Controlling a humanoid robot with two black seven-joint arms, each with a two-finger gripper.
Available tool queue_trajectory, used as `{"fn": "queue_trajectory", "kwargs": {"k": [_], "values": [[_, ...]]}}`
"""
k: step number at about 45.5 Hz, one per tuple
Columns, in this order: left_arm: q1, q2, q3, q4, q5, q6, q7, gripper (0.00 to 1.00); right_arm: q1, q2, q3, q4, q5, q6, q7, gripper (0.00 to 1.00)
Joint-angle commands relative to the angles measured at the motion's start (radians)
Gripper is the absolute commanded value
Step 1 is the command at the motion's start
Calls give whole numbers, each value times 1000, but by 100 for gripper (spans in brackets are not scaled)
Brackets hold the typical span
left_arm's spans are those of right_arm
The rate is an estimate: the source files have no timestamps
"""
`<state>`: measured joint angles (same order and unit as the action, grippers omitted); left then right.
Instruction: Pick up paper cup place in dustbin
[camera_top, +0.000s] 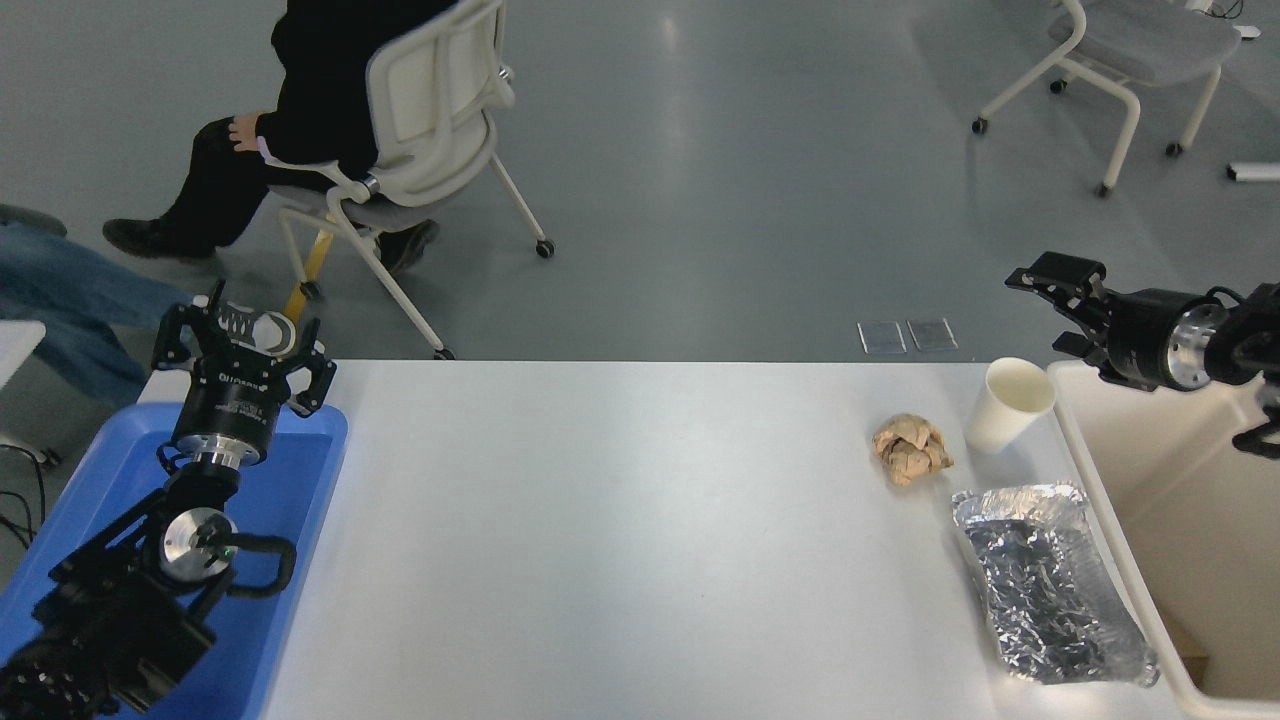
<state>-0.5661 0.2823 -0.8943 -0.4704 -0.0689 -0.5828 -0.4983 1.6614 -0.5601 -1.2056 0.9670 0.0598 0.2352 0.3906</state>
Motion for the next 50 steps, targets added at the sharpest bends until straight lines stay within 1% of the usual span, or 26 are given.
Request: {"fn": "queue_trajectory", "kwargs": {"k": [1,5,10,12,18,28,30,32,34,41,44,46,47,50], "values": [[0,0,0,-1,0,0,0,99,273,135,-241,149,9,197,-1,100],[0,0,0,-1,0,0,0,99,377,196,-307,255,9,343,1,100],[0,0,0,0,0,0,0,99,434,259,-313,283,11,508,1,100],[0,0,0,-1,0,0,0,99,452,273,-315,283,9,550,1,100],[0,0,0,1,0,0,0,99,543,338,-311,285,3,550,1,100],[0,0,0,-1,0,0,0,99,621,345,-315,292,-17,550,-6,100],[2,0,0,1,0,0,0,99,626,347,-319,291,-29,550,-19,100],[0,0,0,0,0,0,0,99,630,350,-321,285,-40,550,-51,100],[2,0,0,0,0,0,0,99,643,355,-321,283,-44,550,-102,100],[2,0,0,0,0,1,0,99,695,355,-285,289,-43,550,-320,100],[2,0,0,1,0,3,-2,99,709,345,-244,289,-43,550,-387,100],[2,0,0,1,0,3,0,99,712,338,-226,289,-44,550,-423,100],[2,0,1,1,0,3,0,99,715,329,-218,289,-44,550,-433,100],[2,0,0,1,0,4,-2,99,727,295,-200,289,-43,550,-440,100]]}}
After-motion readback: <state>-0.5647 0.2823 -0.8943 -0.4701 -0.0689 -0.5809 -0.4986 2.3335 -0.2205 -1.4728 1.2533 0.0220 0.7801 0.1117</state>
